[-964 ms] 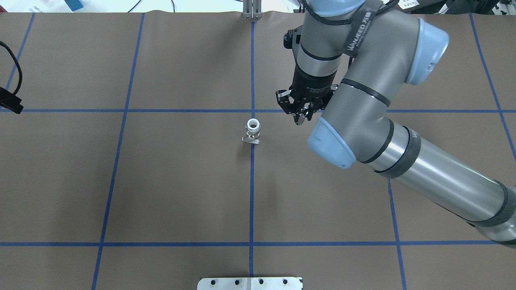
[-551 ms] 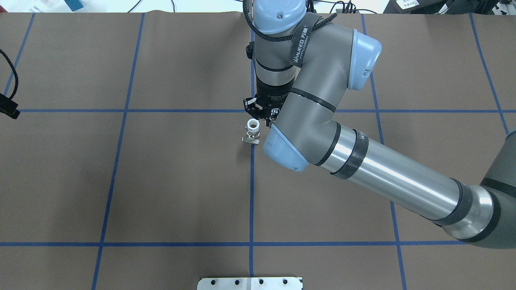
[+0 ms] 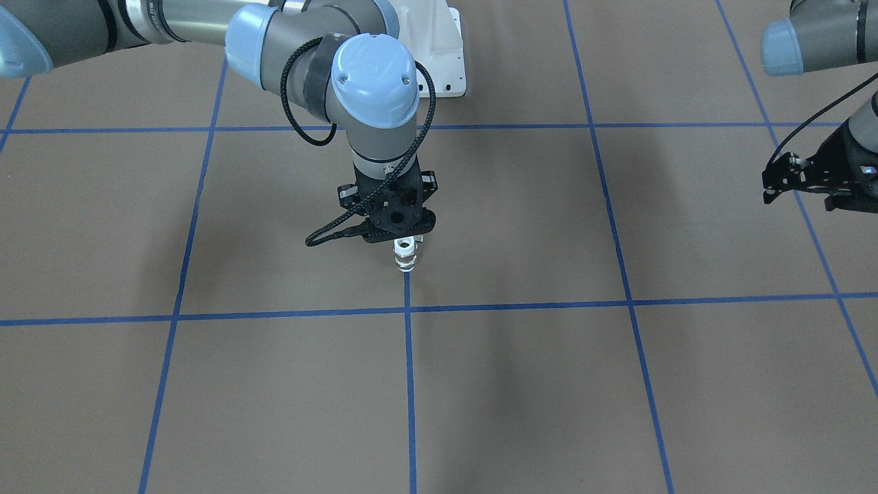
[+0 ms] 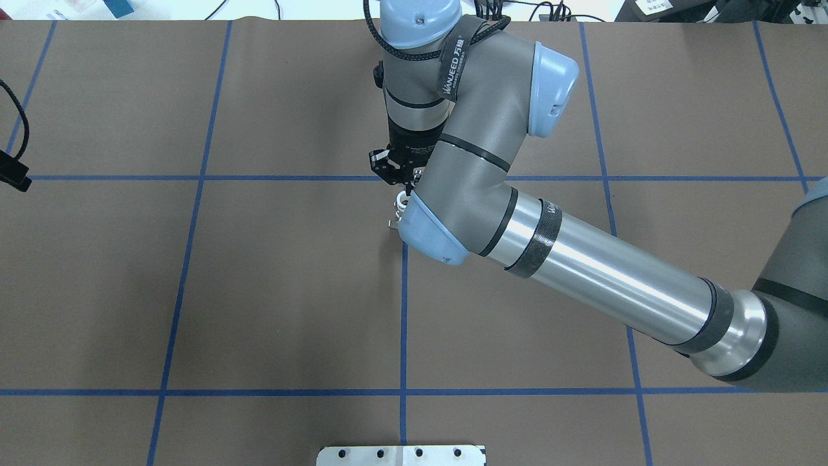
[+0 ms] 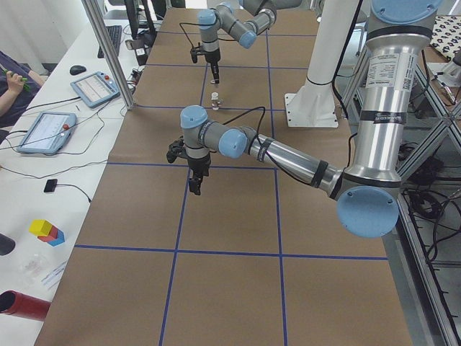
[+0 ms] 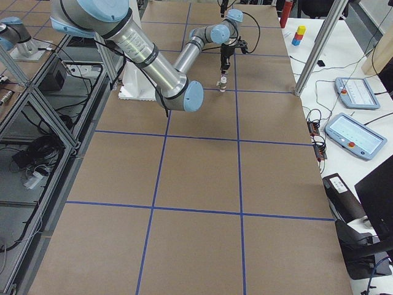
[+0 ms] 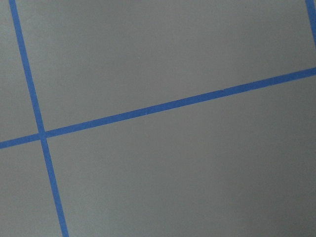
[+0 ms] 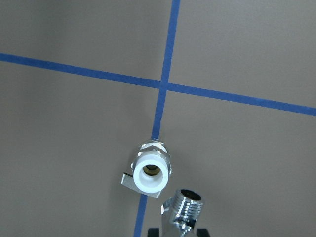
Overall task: Assemble PPR valve and pipe with both arms
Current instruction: 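Lower the chrome valve onto the white fitting and press it in with the right gripper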
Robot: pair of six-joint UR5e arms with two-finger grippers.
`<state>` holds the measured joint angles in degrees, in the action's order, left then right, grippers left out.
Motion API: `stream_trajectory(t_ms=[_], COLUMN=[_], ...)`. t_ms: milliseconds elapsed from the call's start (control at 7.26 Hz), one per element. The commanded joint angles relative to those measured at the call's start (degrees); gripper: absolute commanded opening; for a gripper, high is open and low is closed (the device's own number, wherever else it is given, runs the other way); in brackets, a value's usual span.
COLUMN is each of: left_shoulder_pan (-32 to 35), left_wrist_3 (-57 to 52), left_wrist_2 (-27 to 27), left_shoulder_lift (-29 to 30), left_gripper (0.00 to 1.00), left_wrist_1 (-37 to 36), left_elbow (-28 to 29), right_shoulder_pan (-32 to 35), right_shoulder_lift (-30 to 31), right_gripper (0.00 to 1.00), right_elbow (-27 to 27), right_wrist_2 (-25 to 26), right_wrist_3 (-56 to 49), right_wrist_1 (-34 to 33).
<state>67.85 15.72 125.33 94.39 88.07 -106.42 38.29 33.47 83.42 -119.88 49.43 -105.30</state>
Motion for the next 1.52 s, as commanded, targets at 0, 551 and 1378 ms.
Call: stream_trajectory(t_ms=[0,551,1378], left_shoulder_pan=[0.0,-0.1,-0.2], left_wrist_3=[0.0,-0.1,0.0], left_wrist_2=[0.0,0.0,0.0], left_shoulder_lift=[0.0,0.0,0.2], left_gripper=[0.99,0.99,0.99], left_wrist_1=[0.0,0.0,0.0], left_elbow=[0.0,0.8,0.8], right_shoulder_pan=[-0.1,-0.1,-0.8], right_shoulder_lift=[-0.1,-2.5,-2.1], right_gripper=[0.00,0.00,0.00], right_elbow=[-1.4,-5.8,-5.9], right_wrist_2=[0.1,0.1,0.2], right_wrist_3=[0.1,0.6,0.6], right_wrist_1=[2.2,4.0,4.0])
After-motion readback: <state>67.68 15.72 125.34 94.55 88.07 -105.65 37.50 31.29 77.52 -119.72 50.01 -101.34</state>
